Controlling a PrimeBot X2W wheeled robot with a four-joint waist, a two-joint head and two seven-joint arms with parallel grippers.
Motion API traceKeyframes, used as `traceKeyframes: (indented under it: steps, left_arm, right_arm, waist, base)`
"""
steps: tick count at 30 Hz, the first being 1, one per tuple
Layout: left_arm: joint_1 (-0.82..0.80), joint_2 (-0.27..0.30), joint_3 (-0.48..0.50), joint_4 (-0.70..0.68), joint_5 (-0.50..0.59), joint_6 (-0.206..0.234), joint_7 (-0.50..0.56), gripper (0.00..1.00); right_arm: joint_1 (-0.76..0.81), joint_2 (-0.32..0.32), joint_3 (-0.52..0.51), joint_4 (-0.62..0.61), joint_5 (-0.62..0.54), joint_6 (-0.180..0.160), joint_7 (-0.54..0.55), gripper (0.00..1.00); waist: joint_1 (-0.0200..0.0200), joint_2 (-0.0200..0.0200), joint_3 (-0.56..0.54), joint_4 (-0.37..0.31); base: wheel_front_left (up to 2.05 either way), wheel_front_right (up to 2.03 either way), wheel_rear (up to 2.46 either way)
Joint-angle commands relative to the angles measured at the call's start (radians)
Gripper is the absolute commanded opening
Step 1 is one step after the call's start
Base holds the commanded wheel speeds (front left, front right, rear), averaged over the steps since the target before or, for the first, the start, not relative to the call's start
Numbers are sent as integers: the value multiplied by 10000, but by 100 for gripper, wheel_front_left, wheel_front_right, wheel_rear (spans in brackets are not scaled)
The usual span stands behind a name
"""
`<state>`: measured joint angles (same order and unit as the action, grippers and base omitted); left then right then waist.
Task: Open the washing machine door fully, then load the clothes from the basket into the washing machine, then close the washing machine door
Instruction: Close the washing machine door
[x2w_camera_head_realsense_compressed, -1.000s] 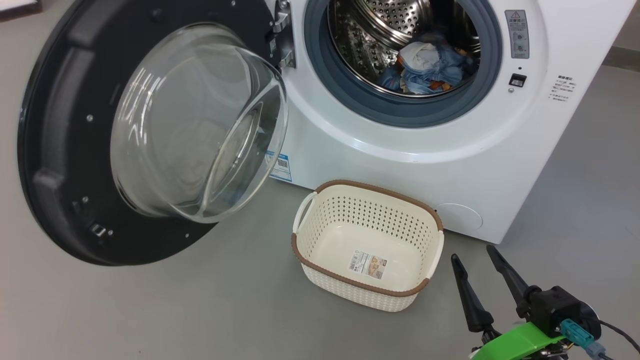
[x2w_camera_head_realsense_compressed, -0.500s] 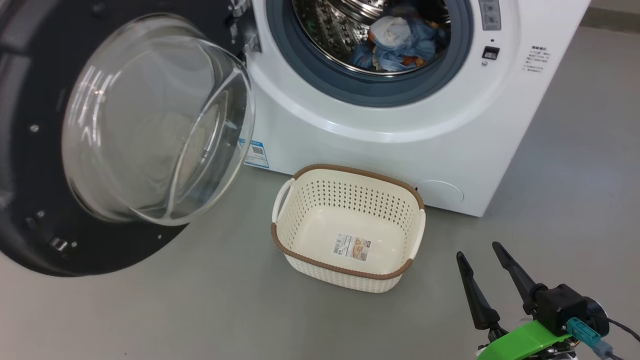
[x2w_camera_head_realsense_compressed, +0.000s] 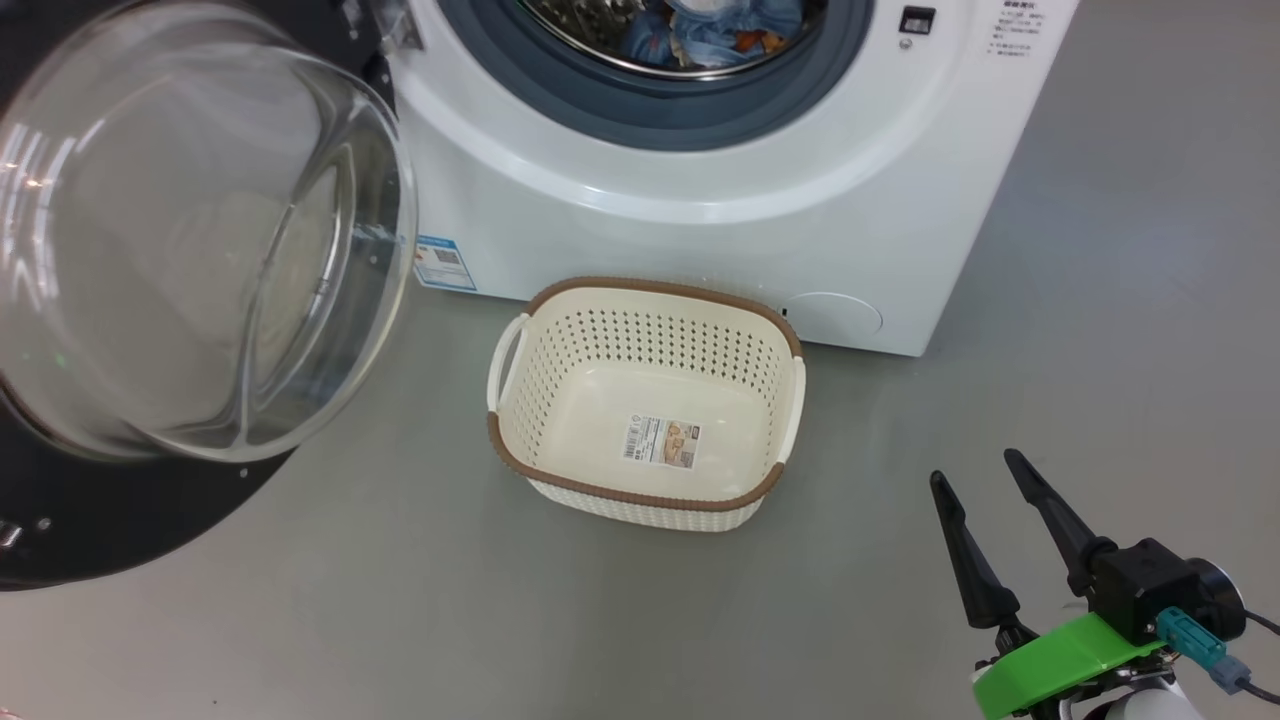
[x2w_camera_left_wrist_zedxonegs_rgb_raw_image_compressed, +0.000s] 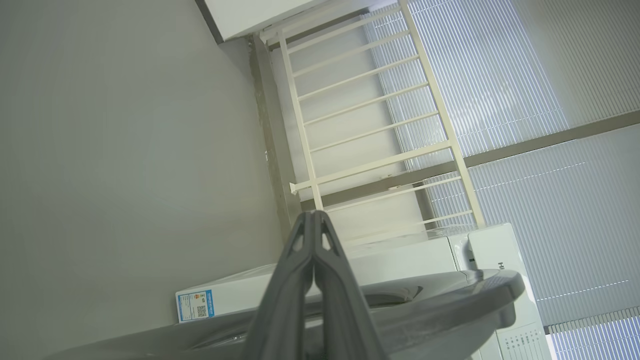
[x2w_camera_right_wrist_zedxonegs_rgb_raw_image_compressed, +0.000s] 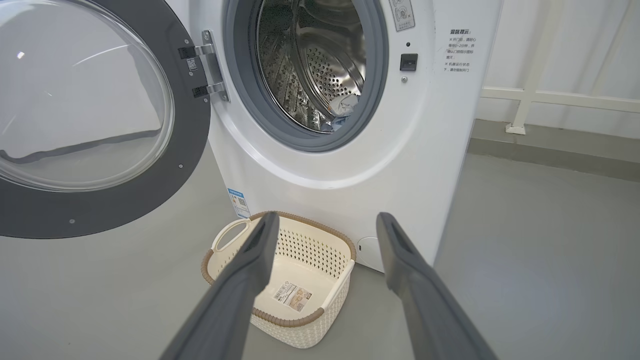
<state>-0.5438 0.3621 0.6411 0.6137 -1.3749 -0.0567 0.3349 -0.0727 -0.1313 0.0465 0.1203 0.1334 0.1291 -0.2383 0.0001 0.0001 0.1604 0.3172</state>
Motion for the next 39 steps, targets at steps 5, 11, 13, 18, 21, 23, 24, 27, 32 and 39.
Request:
traceKeyframes:
  steps: [5, 11, 13, 18, 21, 23, 24, 27, 32, 39]
  left_arm:
    - [-206, 464, 137, -181, -197, -99, 331, 0]
    - [-33, 290, -24, -303, -514, -113, 1142, 0]
    - [67, 206, -79, -416, -697, -101, 1552, 0]
    - [350, 47, -240, -796, -1082, -66, 2513, 0]
    - [581, -143, -312, -1195, -1484, 18, 3267, 0]
    - [771, -278, -384, -1531, -1775, 105, 3833, 0]
    - [878, -360, -433, -1731, -1929, 155, 4135, 0]
    - [1222, -591, -524, -2404, -2364, 353, 4904, 0]
    - [1847, -1035, -743, -3572, -2871, 640, 5851, 0]
    - [2711, -1890, -1353, -5161, -3252, 908, 6746, 0]
  right_arm:
    - [-329, -129, 173, -391, 94, 16, 36, 100]
    - [-332, -133, 165, -394, 136, 16, 57, 100]
    - [-329, -126, 169, -362, 159, 16, 56, 100]
    - [-323, -75, 202, -305, 183, 16, 60, 100]
    - [-319, -56, 229, -244, 228, 16, 57, 100]
    - [-313, -40, 253, -207, 248, 16, 54, 100]
    - [-311, -32, 262, -190, 258, 16, 53, 100]
    - [-331, -8, 296, -139, 288, 16, 46, 100]
    - [-344, 44, 345, -72, 370, 16, 8, 100]
    - [-370, 106, 330, 75, 501, 16, -59, 100]
  waist:
    - [-1, -1, 331, -264]
    - [-1, -1, 404, -266]
    - [-1, -1, 401, -242]
    - [-1, -1, 371, -183]
    - [-1, -1, 329, -129]
    - [-1, -1, 291, -104]
    - [-1, -1, 275, -96]
    - [-1, -1, 253, -98]
    - [-1, -1, 248, -208]
    - [-1, -1, 245, -523]
  base:
    - [0, 0, 0]
    - [0, 0, 0]
    - [0, 0, 0]
    - [0, 0, 0]
    - [0, 0, 0]
    - [0, 0, 0]
    - [0, 0, 0]
    - [0, 0, 0]
    - [0, 0, 0]
    - [0, 0, 0]
